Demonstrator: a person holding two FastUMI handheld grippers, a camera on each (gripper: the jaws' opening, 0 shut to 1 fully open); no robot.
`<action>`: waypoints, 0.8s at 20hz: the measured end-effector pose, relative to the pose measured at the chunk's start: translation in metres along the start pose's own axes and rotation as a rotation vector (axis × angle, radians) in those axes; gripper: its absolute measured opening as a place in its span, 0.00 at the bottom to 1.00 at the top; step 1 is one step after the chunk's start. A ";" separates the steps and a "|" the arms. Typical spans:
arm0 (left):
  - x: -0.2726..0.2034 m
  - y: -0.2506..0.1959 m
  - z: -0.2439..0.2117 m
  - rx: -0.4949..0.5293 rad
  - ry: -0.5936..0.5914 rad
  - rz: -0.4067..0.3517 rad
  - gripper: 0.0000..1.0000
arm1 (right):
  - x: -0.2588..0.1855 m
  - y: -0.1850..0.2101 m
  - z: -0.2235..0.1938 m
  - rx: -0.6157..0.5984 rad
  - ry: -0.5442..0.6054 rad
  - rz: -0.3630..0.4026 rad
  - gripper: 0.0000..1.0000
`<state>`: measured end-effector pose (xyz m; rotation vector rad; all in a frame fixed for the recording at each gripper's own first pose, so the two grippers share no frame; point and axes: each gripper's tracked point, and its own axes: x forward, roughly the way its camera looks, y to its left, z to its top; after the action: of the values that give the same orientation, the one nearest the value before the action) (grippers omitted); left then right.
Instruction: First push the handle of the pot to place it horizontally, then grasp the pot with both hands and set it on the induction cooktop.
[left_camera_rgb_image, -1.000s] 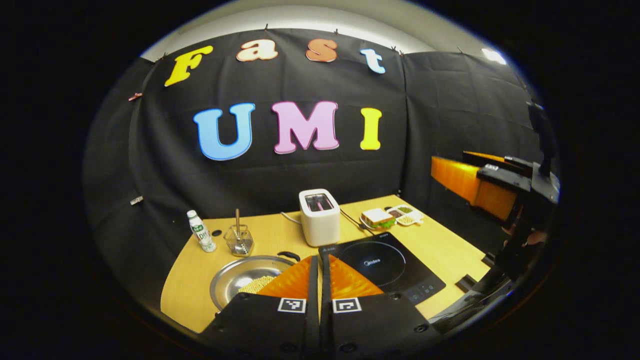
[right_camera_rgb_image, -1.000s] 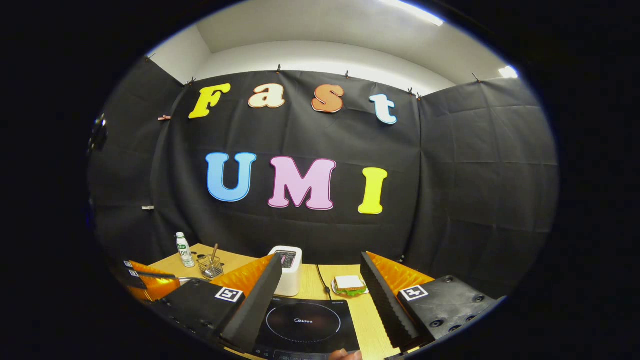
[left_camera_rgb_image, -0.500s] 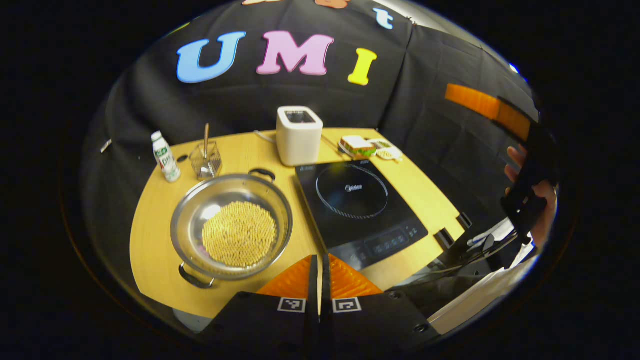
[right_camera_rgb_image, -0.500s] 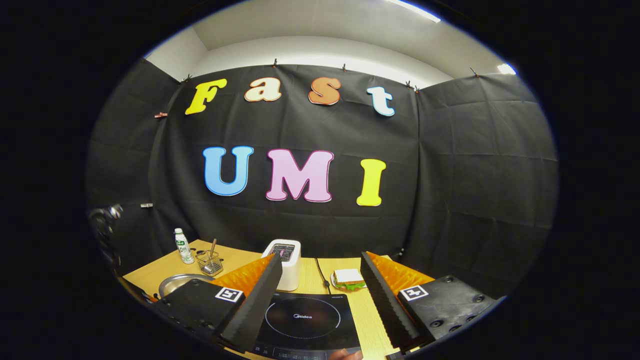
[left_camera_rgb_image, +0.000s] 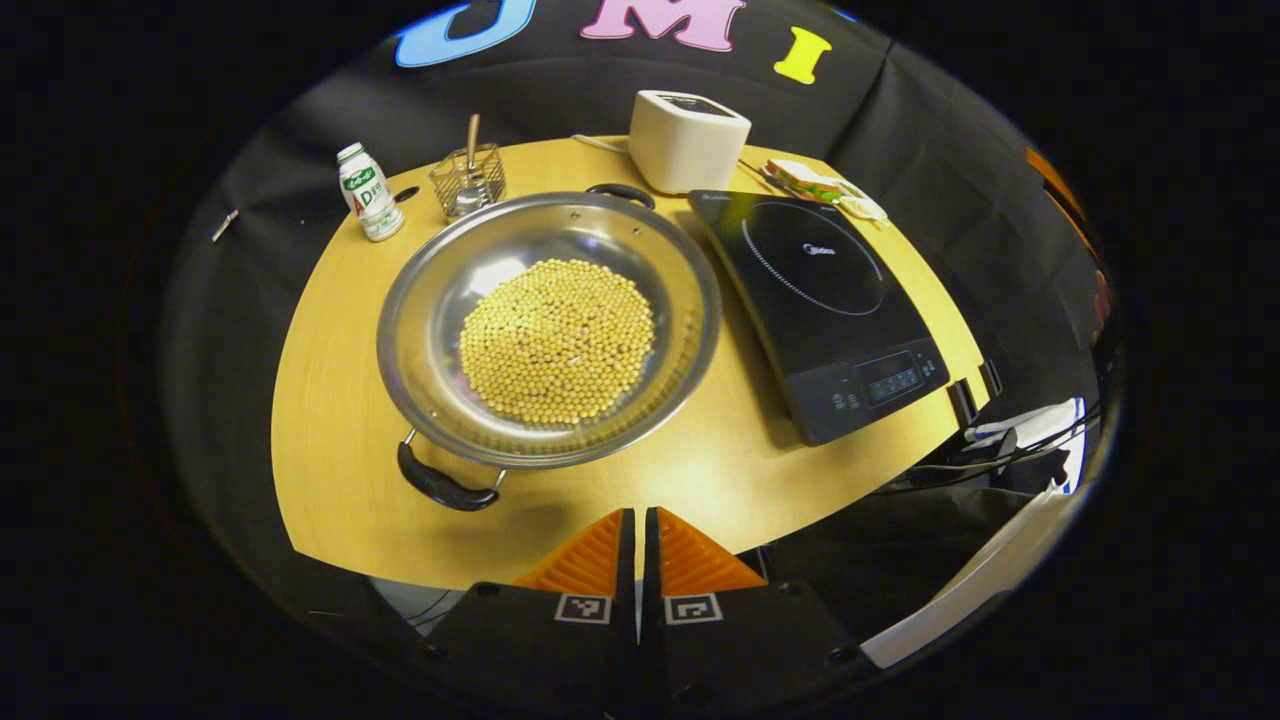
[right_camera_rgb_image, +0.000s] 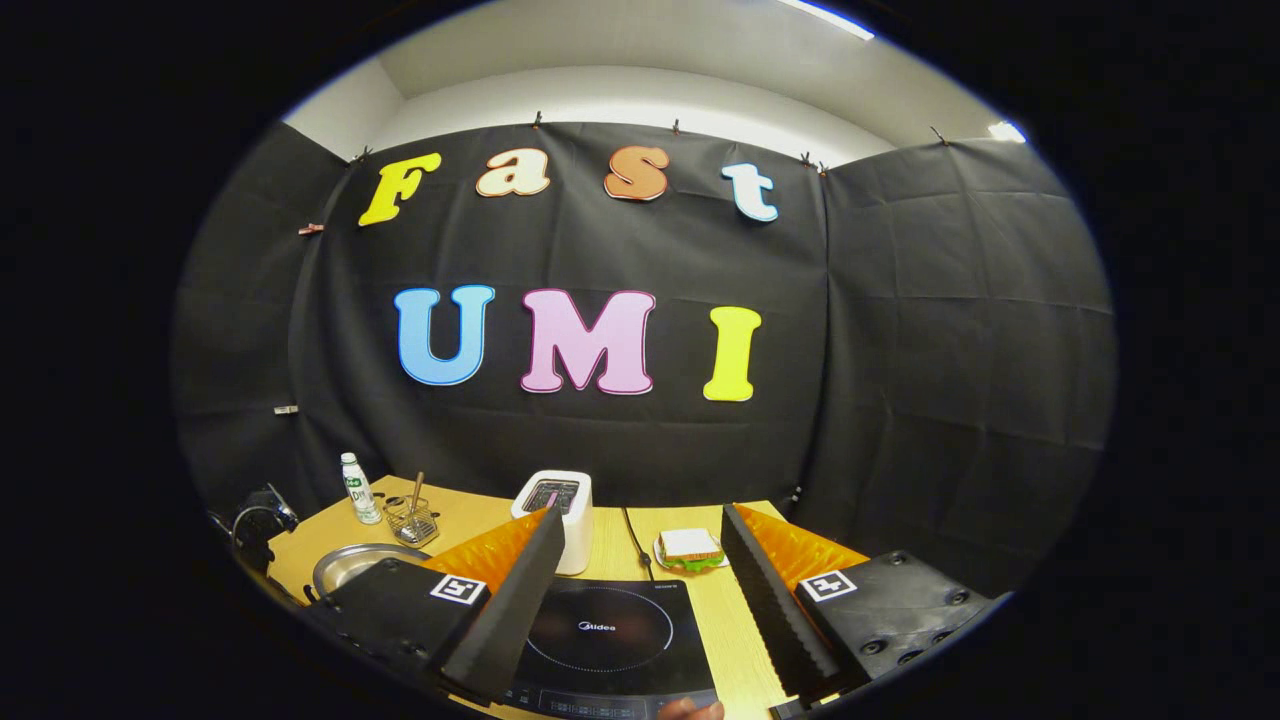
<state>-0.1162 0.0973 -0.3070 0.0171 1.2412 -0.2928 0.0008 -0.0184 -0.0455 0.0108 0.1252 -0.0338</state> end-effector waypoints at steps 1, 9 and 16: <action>0.002 0.006 0.001 -0.009 0.010 -0.001 0.05 | 0.000 0.001 -0.002 -0.002 0.002 0.000 0.98; 0.029 0.057 0.001 0.014 0.095 0.064 0.05 | -0.002 -0.003 -0.003 -0.015 0.006 -0.003 0.98; 0.034 0.094 -0.002 0.024 0.127 0.175 0.05 | -0.002 -0.009 -0.006 -0.030 0.012 -0.019 0.98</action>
<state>-0.0866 0.1811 -0.3527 0.1663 1.3529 -0.1556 -0.0022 -0.0271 -0.0512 -0.0201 0.1381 -0.0505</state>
